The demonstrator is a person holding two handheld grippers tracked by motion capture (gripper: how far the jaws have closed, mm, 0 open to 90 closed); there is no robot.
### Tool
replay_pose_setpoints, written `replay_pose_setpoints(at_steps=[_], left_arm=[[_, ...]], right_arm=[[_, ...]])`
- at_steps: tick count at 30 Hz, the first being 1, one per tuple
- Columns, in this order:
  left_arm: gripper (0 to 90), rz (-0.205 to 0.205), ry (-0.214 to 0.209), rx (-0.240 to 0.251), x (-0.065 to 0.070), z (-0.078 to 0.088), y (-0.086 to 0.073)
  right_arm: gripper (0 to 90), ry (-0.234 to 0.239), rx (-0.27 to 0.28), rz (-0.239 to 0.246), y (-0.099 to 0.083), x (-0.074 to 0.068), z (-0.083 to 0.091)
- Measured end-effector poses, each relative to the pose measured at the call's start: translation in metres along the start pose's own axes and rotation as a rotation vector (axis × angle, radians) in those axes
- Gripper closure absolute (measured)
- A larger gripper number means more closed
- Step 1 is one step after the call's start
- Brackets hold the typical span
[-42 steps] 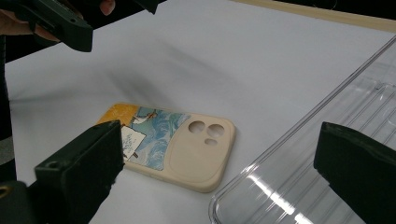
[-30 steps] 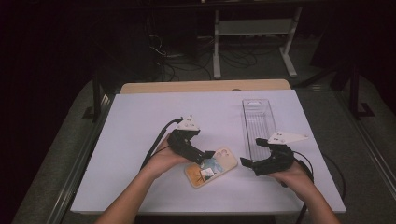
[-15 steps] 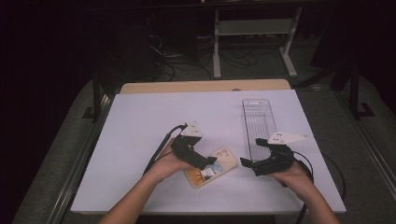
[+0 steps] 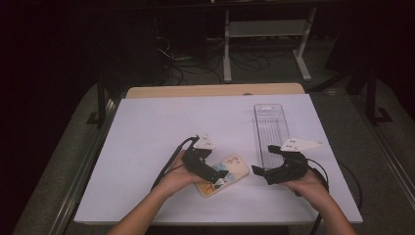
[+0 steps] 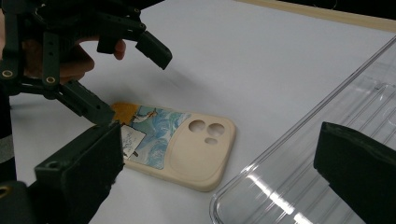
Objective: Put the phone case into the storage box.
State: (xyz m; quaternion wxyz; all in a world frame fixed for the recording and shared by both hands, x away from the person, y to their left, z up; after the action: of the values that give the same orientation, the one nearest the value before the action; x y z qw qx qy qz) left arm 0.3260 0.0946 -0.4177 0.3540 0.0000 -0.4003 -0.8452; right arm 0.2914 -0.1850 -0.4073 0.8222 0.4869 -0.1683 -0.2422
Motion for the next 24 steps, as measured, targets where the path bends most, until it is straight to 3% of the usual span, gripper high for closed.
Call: replay_pose_setpoints(at_steps=[7,17,20,24], left_arm=[[0.0,0.017,0.02,0.003,0.001,-0.005,-0.006],[0.0,-0.014,0.049,-0.011,0.002,-0.013,-0.014],[0.0,0.001,0.059,-0.007,0.002,-0.016,-0.017],[0.0,-0.014,0.064,-0.022,0.002,-0.018,-0.019]], right_arm=[[1.2,0.0,-0.001,0.001,0.0,0.0,0.0],[1.2,0.0,-0.001,0.002,0.0,0.0,0.0],[1.2,0.0,-0.001,0.003,0.0,0.0,0.0],[1.3,0.0,0.0,0.003,0.0,0.0,0.0]])
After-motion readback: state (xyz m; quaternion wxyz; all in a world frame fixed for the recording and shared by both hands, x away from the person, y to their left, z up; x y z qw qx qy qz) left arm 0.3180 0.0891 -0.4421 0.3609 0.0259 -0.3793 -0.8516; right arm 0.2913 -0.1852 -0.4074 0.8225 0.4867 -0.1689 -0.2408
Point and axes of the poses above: each handheld gripper's, and its own axes: z roughly backward along the jaws, y roughly out of its top, x roughly to its right, the point moved 1 cm from there along -z, roughly forward along the jaws, and after that the axes turned 15 degrees about z, right-handed, at the moved point
